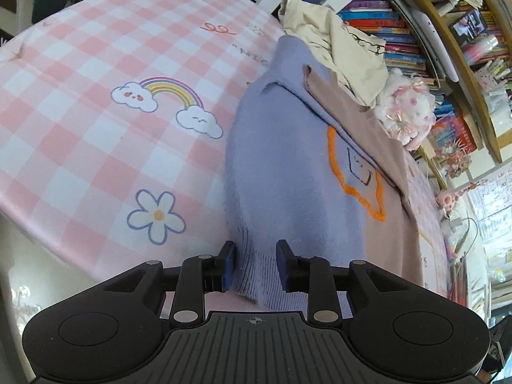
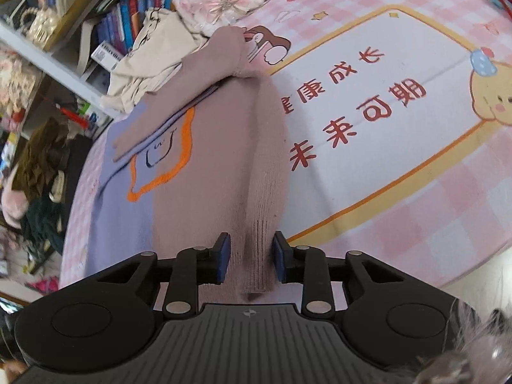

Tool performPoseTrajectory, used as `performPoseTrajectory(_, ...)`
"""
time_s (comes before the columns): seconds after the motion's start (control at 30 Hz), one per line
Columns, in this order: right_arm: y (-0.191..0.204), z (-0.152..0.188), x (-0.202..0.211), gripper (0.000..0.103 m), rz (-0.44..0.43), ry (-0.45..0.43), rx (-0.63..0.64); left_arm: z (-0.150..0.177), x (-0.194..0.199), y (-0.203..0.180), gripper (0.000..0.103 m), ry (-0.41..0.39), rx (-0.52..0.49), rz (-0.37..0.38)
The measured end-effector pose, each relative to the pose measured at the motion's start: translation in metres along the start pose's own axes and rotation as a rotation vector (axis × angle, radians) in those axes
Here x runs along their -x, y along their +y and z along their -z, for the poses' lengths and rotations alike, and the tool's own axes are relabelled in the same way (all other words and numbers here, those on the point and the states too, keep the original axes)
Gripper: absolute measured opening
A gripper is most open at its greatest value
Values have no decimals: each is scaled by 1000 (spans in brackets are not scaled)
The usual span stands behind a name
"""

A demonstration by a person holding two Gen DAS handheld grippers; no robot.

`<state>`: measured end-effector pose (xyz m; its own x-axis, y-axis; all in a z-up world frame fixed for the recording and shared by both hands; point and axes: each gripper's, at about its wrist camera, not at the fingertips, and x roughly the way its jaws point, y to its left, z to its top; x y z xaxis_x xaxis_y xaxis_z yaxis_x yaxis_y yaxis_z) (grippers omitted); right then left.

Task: Fold clothes
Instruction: 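Lift the hem with both grippers and fold it up toward the collar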

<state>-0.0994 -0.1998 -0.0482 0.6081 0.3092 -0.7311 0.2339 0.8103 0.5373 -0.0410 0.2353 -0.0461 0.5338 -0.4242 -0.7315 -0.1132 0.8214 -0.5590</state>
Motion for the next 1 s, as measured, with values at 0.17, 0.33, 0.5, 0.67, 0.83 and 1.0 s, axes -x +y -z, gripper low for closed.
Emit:
performPoseTrajectory(0.17, -5, -2, 1, 9, 4, 11, 9, 1, -4, -6, 23, -10, -49, -2)
performPoseTrajectory(0.33, -12, -4, 2, 8, -11, 21, 3, 5, -4, -7, 4, -21, -73, -39)
performPoseTrajectory(0.5, -24, -3, 14, 8, -8, 22, -12, 12, -2, -12, 3, 4, -82, -29)
performPoseTrajectory(0.67, -42, 2, 37, 8, -10, 13, -41, 32, 4, -11, 3, 26, -27, 29)
performPoseTrajectory(0.83, -65, 10, 63, 8, -18, 8, -77, 56, 17, -12, 3, 30, 20, 74)
performPoseTrajectory(1.0, -79, 22, 84, 8, -31, 16, -71, 82, 33, -18, 3, 3, 31, 89)
